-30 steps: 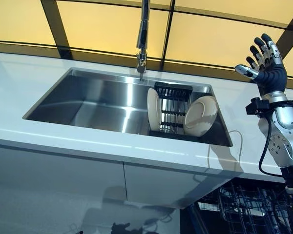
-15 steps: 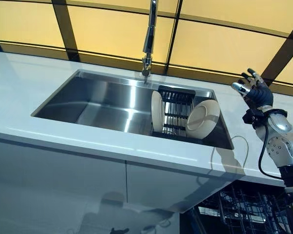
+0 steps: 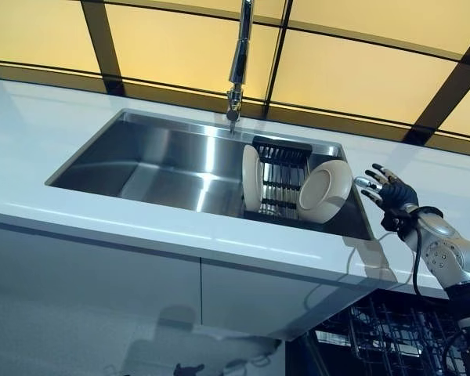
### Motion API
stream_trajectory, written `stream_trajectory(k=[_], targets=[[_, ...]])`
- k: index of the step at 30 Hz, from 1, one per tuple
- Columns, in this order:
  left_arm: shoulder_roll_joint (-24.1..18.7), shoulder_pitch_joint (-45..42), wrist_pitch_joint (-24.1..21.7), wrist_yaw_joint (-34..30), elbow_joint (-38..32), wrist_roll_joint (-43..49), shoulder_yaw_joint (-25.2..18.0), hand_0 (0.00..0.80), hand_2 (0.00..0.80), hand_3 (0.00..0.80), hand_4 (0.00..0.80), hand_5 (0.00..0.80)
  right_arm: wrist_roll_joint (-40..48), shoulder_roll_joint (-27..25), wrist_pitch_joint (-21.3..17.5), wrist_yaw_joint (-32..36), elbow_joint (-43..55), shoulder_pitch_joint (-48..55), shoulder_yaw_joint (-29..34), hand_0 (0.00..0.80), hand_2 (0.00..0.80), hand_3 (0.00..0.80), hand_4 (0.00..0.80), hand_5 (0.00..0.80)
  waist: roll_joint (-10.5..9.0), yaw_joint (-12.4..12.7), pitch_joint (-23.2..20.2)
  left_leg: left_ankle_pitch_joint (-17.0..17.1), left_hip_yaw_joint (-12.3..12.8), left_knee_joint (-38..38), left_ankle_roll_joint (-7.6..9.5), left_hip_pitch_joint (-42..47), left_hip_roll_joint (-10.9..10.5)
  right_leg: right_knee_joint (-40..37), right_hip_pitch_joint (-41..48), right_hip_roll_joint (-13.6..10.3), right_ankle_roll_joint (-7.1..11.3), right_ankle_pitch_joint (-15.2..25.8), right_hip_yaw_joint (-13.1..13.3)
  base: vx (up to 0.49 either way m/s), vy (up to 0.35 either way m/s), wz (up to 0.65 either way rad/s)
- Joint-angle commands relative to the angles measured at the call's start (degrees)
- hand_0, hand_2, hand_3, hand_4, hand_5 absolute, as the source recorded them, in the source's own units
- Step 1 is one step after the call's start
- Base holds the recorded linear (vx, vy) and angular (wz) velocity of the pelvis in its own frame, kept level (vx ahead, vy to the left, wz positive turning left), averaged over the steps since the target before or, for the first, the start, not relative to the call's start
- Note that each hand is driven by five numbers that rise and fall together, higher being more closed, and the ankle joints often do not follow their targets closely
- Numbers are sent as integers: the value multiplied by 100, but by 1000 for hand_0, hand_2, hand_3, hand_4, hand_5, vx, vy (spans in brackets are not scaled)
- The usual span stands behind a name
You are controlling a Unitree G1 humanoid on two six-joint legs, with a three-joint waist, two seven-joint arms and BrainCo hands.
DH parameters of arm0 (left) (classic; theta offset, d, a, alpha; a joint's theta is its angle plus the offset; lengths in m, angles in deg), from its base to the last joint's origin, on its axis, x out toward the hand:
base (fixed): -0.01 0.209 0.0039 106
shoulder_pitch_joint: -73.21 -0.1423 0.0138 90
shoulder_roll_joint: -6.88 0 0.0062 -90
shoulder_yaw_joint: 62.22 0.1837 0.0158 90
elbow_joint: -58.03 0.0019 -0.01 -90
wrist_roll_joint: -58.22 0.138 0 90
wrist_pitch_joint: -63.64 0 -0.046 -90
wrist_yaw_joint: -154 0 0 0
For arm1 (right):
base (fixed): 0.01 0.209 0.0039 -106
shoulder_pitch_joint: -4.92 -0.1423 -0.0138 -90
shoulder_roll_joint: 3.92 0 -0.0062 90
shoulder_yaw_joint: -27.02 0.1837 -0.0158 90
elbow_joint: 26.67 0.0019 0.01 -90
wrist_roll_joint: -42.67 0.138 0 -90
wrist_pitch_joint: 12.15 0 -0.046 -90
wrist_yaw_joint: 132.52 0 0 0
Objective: Take plates into dishwasher
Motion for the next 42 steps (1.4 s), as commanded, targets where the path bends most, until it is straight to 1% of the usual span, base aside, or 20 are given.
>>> stream_trajectory(k=[1,3,4,8,14,21,30,42], targets=[[-155,228,-140,95,218,-18,75,0,0,0,0,0,101,-21,-132,56,173,-80,138,0,0,0,0,0,-24,-5,-80,82,-6,-69,82,-269,32,364,-134,-108,143,-112,29,0,0,0],[-164,219,-168,88,215,-33,79,0,0,0,0,0,89,-21,-160,46,149,-73,128,0,0,0,0,0,-19,-5,-70,80,-13,-77,90,-261,31,370,-142,-105,143,-109,32,0,0,0],[-169,228,-153,89,187,-43,90,0,0,0,0,0,61,-25,-252,1,107,-74,139,0,0,0,0,0,-13,-4,-54,79,-19,-83,97,-255,23,373,-146,-104,140,-106,26,0,0,0],[-183,234,-160,83,199,-72,114,0,0,0,0,0,96,-101,-261,-72,15,-162,226,0,0,0,0,0,-13,3,-45,63,-27,-84,100,-247,14,379,-143,-113,147,-113,8,0,0,0],[-203,263,-148,67,217,-114,120,0,0,0,0,0,293,-226,-62,-57,-210,-258,256,0,0,0,0,0,-4,0,-45,47,-33,-104,113,-232,5,404,-180,-124,155,-116,-14,0,0,0],[-209,228,-177,91,178,-102,140,0,0,0,0,0,702,-64,-157,25,-279,-171,273,0,0,0,0,0,7,21,-15,32,-59,-109,123,-211,-3,399,-181,-125,150,-100,-51,0,0,0],[-220,257,-131,91,137,-148,201,0,0,0,0,0,1066,126,-34,-63,-211,-273,209,0,0,0,0,0,26,47,18,25,-89,-109,136,-209,-18,412,-196,-132,148,-95,-91,0,0,0],[-195,258,-162,86,157,-129,281,0,0,0,0,0,1005,255,87,-124,-161,-471,-11,0,0,0,0,0,36,92,49,18,-131,-109,153,-196,-33,438,-210,-145,143,-97,-146,2,1,2]])
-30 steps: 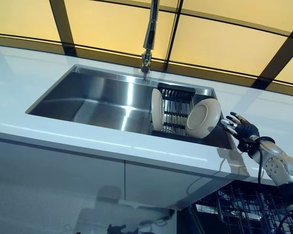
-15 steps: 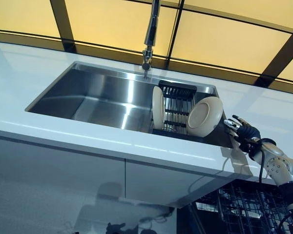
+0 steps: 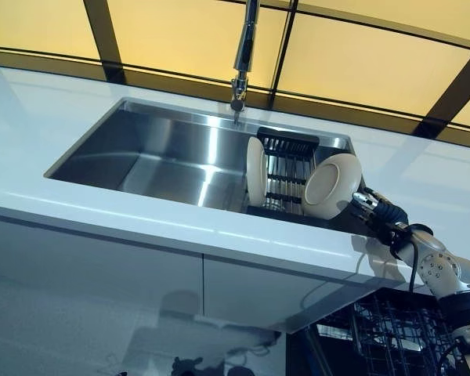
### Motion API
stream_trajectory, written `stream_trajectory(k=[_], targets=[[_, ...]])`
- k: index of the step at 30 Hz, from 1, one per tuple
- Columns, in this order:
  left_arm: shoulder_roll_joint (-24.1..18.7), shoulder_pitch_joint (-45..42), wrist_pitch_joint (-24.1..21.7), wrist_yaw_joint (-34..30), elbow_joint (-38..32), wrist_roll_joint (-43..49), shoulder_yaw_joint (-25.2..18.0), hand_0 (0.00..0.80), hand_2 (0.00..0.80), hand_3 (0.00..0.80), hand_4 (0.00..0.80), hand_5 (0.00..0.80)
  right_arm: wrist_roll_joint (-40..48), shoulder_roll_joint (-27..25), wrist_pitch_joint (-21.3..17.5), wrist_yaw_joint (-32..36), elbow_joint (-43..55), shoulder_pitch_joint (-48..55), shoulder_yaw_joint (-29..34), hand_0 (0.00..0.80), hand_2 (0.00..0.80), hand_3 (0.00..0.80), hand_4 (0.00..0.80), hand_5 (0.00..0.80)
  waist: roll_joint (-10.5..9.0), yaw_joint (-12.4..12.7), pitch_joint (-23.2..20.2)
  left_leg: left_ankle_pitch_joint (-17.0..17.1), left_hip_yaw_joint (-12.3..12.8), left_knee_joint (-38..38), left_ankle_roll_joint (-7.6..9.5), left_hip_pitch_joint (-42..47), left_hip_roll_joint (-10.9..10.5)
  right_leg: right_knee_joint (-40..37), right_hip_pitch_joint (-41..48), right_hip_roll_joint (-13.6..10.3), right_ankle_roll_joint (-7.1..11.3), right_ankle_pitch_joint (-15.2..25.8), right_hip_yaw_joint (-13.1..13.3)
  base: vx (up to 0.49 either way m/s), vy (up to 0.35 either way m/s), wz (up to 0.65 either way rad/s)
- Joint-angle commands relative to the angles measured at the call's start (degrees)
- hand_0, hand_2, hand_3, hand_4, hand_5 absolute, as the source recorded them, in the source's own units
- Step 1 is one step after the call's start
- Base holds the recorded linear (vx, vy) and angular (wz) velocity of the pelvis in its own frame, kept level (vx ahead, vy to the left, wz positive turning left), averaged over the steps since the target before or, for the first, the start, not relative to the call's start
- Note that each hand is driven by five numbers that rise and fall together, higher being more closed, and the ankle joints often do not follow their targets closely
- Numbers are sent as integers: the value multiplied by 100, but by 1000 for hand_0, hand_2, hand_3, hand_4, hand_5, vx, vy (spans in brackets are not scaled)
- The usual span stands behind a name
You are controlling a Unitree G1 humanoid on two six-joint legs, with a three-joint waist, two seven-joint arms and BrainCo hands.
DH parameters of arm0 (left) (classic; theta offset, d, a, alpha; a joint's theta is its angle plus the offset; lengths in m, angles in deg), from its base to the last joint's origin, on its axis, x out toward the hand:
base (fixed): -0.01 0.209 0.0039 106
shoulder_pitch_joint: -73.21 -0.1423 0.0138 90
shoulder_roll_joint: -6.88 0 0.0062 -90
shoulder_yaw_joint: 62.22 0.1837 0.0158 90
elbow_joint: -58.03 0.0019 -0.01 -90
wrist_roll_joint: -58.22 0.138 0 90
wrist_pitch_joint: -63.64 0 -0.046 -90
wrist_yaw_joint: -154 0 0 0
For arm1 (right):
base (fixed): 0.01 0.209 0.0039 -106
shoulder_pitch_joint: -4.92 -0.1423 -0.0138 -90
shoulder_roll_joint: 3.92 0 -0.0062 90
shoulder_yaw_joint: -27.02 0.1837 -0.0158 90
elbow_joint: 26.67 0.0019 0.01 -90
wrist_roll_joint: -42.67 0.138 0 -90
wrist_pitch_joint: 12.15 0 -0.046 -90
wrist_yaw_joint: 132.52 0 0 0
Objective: Take plates into dishwasher
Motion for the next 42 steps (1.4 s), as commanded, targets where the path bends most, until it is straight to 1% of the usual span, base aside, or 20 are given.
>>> stream_trajectory(k=[1,8,15,24,27,42], targets=[[-102,249,-126,82,175,-124,276,0,0,0,0,0,195,-24,-119,-80,212,-531,-44,0,0,0,0,0,2,72,-138,-50,-44,-21,142,-151,-15,442,-169,-133,136,-101,-35,0,0,0],[-88,290,-105,91,162,-122,309,0,0,0,0,0,123,87,-114,-237,274,-700,-160,0,0,0,0,0,13,93,-103,-53,-45,-21,144,-135,-16,462,-164,-135,125,-114,-58,0,0,0],[-71,297,-99,87,158,-117,350,0,0,0,0,0,133,137,2,-396,357,-869,-255,0,0,0,0,0,21,103,-99,-57,-58,-21,159,-121,-35,488,-176,-136,117,-124,-57,0,0,0],[-72,318,-63,97,122,-108,412,0,0,0,0,0,220,223,-1,-531,264,-1024,-337,0,0,0,0,0,34,133,-78,-62,-76,-21,162,-113,-40,486,-178,-141,119,-113,-74,0,0,0],[-74,333,-43,103,107,-109,420,0,0,0,0,0,214,261,65,-611,261,-1089,-361,0,0,0,0,0,41,144,-68,-65,-84,-21,171,-119,-48,494,-186,-144,116,-119,-75,0,0,0],[-68,350,-20,108,36,-149,464,0,0,0,0,0,166,347,179,-668,-6,-1192,-477,0,0,0,0,0,67,187,-15,-61,-112,-21,189,-119,-68,535,-211,-151,101,-129,-100,0,0,0]])
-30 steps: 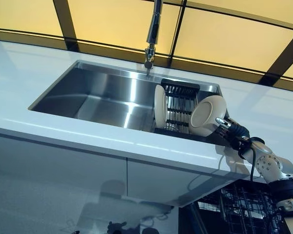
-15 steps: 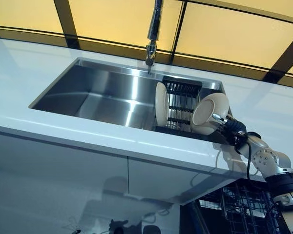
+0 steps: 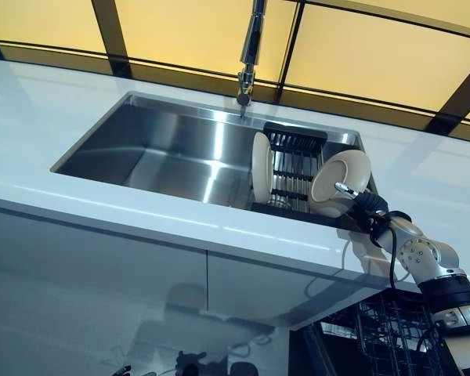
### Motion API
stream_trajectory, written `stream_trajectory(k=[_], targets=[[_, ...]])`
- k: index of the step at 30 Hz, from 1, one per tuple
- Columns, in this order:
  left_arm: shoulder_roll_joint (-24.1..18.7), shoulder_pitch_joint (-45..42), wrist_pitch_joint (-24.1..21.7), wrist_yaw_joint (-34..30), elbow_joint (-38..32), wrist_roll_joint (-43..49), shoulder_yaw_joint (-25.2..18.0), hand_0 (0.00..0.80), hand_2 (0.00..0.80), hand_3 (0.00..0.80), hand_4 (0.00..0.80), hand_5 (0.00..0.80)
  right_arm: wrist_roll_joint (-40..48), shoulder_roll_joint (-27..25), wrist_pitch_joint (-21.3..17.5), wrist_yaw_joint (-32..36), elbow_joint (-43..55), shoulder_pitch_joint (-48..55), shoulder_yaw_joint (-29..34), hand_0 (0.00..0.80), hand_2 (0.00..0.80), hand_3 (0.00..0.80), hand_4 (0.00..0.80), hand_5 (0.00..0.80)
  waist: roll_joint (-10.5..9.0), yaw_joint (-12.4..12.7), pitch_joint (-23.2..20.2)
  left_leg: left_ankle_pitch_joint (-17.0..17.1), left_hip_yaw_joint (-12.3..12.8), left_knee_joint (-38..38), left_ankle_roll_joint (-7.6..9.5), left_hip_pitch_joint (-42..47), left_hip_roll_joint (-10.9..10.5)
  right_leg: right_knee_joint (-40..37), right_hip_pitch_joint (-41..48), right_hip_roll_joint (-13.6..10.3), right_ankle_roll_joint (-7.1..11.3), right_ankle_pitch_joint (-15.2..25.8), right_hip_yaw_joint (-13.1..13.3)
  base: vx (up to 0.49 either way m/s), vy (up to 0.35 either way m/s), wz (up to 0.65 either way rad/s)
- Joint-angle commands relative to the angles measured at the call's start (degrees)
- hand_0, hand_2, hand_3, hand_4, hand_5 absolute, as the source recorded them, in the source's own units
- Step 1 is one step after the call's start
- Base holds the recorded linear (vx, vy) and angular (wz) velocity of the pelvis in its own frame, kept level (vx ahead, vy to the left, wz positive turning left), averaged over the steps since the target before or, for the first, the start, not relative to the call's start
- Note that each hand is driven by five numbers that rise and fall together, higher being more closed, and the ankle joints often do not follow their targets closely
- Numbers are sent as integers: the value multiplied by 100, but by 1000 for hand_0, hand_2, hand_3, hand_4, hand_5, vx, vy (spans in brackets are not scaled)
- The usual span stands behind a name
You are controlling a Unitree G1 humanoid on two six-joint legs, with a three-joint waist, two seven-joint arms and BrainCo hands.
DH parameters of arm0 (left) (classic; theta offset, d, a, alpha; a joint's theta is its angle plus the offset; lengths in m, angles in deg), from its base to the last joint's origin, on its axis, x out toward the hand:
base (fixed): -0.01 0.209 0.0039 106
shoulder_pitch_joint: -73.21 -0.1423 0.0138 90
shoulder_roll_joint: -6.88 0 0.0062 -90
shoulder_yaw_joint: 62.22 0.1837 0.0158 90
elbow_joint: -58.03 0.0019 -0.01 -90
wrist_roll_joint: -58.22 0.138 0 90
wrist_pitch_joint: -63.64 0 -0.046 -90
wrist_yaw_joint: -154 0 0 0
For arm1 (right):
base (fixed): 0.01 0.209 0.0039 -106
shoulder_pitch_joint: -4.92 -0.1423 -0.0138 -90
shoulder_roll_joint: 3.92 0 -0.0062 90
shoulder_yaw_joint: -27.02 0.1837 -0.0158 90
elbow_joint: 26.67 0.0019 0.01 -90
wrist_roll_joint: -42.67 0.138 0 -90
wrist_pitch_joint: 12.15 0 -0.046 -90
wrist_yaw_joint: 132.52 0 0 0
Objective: Take plates into dishwasher
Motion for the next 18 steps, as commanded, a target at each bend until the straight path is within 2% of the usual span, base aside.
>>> stream_trajectory(k=[1,3,4,5,6,7,8,10,11,12,13,14,18], targets=[[-78,233,-53,110,96,-162,342,0,0,0,0,0,178,-58,-139,-10,-8,-534,-224,0,0,0,0,0,-4,153,-133,-126,-22,-22,199,-70,-58,542,-214,-151,98,-131,-8,0,0,0],[-83,225,-71,104,92,-171,349,0,0,0,0,0,193,-60,-148,-32,-29,-537,-231,0,0,0,0,0,-3,156,-121,-127,-27,-22,202,-66,-60,556,-221,-149,97,-134,-6,0,0,0],[-82,229,-72,105,86,-174,349,0,0,0,0,0,187,-54,-144,-44,-38,-547,-232,132,132,132,132,132,-2,157,-114,-127,-29,-22,203,-66,-60,562,-225,-149,96,-135,-4,0,0,0],[-84,242,-78,112,85,-199,351,0,0,0,0,0,195,-45,-125,-67,-50,-559,-222,414,414,414,414,414,1,159,-99,-126,-34,-22,207,-68,-60,561,-226,-151,96,-132,-7,0,0,0],[-84,244,-79,113,83,-201,352,0,0,0,0,0,193,-43,-131,-68,-59,-561,-222,436,436,436,436,436,2,159,-95,-126,-36,-22,207,-67,-61,562,-227,-151,96,-132,-8,0,0,0],[-83,245,-79,113,76,-203,350,0,0,0,0,0,195,-42,-144,-59,-75,-563,-223,508,508,508,508,508,4,160,-88,-126,-38,-22,207,-66,-63,563,-228,-151,96,-131,-8,0,0,0],[-84,244,-78,112,70,-205,344,0,0,0,0,0,200,-44,-146,-57,-85,-561,-220,552,552,552,552,552,6,161,-85,-127,-37,-22,207,-66,-64,560,-226,-152,95,-131,-9,0,0,0],[-92,238,-75,106,66,-203,338,0,0,0,0,0,197,-42,-132,-72,-115,-552,-200,546,546,546,546,546,9,166,-90,-129,-46,-22,208,-69,-70,557,-228,-153,98,-129,-8,0,0,0],[-95,235,-68,109,60,-201,338,0,0,0,0,0,213,-39,-140,-100,-124,-550,-195,602,602,602,602,602,10,168,-96,-130,-50,-22,210,-72,-74,553,-230,-151,98,-129,-8,0,0,0],[-97,233,-72,108,63,-204,338,0,0,0,0,0,219,-42,-137,-101,-125,-549,-192,615,615,615,615,615,10,167,-96,-130,-49,-22,210,-72,-74,555,-230,-152,98,-129,-9,0,0,0],[-99,226,-83,106,70,-214,340,0,0,0,0,0,236,-43,-136,-110,-124,-547,-188,687,687,687,687,687,10,166,-96,-129,-47,-22,212,-70,-75,559,-232,-153,97,-128,-7,0,0,0],[-98,219,-96,106,72,-220,345,0,0,0,0,0,243,-37,-158,-136,-125,-544,-188,800,800,800,800,800,12,166,-94,-130,-49,-22,217,-72,-78,563,-239,-154,95,-129,-4,0,0,0],[-112,244,-94,98,65,-251,352,0,0,0,0,0,224,-31,-195,-131,-142,-552,-156,800,800,800,800,800,23,156,-74,-128,-49,-22,224,-73,-82,589,-262,-149,92,-131,8,0,0,0]])
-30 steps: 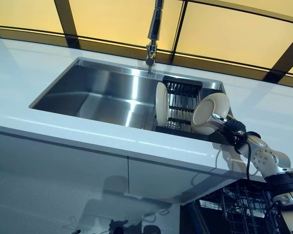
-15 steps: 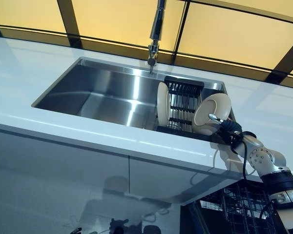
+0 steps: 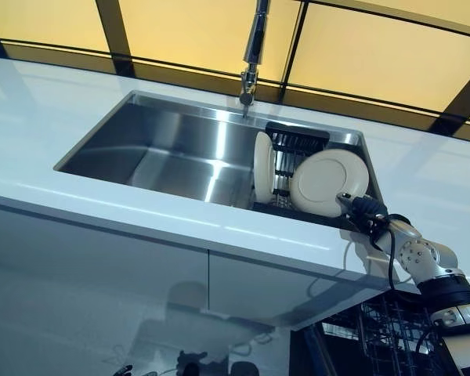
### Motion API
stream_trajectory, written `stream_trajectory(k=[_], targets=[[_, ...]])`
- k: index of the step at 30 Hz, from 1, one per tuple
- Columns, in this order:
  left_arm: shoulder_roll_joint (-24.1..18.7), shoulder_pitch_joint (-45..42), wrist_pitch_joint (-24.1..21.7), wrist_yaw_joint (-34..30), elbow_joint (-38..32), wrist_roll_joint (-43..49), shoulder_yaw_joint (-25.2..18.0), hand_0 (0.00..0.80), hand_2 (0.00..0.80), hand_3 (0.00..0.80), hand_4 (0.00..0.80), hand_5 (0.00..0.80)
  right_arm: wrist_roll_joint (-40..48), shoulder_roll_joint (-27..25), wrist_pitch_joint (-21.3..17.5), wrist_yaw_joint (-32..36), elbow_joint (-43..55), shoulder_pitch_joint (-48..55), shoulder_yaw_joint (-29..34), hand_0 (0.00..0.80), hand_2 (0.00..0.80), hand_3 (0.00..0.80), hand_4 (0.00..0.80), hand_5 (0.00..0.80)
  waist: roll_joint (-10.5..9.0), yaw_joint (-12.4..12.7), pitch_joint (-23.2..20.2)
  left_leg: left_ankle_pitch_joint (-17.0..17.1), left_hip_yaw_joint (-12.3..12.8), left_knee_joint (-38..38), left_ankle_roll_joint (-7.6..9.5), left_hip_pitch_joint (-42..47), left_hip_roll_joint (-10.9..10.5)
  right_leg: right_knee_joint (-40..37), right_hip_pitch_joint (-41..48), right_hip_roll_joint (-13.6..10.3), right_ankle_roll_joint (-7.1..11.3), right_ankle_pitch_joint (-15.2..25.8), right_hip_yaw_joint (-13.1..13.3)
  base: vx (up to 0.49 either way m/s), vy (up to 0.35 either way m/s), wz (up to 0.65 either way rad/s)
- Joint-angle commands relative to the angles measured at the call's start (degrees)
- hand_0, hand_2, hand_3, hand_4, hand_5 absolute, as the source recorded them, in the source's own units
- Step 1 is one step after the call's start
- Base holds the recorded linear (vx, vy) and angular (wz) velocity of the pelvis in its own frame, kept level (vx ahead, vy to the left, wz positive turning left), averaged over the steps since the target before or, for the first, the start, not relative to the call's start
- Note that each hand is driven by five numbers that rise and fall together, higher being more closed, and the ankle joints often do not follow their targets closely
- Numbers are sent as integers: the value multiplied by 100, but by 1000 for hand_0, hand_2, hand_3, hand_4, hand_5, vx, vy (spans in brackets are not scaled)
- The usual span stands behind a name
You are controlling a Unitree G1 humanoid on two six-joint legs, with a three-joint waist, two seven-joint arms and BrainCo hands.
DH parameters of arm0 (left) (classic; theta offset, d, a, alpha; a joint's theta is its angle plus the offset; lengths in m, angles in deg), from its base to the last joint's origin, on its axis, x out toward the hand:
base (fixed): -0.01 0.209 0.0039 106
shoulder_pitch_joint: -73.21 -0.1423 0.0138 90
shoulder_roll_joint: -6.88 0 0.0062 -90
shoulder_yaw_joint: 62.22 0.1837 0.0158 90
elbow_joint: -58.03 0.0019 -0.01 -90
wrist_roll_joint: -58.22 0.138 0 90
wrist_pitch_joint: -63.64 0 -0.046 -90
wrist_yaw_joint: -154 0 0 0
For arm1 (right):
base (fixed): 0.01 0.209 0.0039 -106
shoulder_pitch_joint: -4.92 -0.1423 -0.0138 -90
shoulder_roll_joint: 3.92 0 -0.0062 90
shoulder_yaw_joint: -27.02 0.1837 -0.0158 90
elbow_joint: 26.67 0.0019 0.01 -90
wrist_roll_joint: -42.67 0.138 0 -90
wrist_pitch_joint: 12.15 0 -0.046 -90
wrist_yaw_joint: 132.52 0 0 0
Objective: Take plates into dishwasher
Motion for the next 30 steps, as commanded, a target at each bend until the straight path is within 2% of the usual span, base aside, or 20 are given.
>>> stream_trajectory(k=[1,12,23,30], targets=[[-115,240,-83,88,110,-186,255,0,0,0,0,0,151,-58,-231,25,121,-530,-113,800,800,800,800,800,13,42,-125,-131,-32,-22,223,-65,-79,592,-262,-149,93,-130,24,0,0,0],[-118,238,-102,76,83,-235,280,0,0,0,0,0,114,-63,-513,-117,178,-586,-16,800,800,800,800,800,32,41,-94,-136,-33,-22,229,-60,-79,604,-269,-144,91,-134,29,0,0,0],[-90,208,-83,130,63,-255,303,0,0,0,0,0,-128,-201,-1052,-399,514,-711,224,800,800,800,800,800,23,24,-130,-156,-36,-22,214,-31,-70,600,-238,-135,90,-151,31,0,0,0],[-105,164,-65,139,18,-261,319,0,0,0,0,0,-888,-482,-1692,-652,845,-957,351,800,800,800,800,800,14,32,-137,-167,-39,-22,210,-10,-64,603,-216,-130,99,-160,30,0,0,0]])
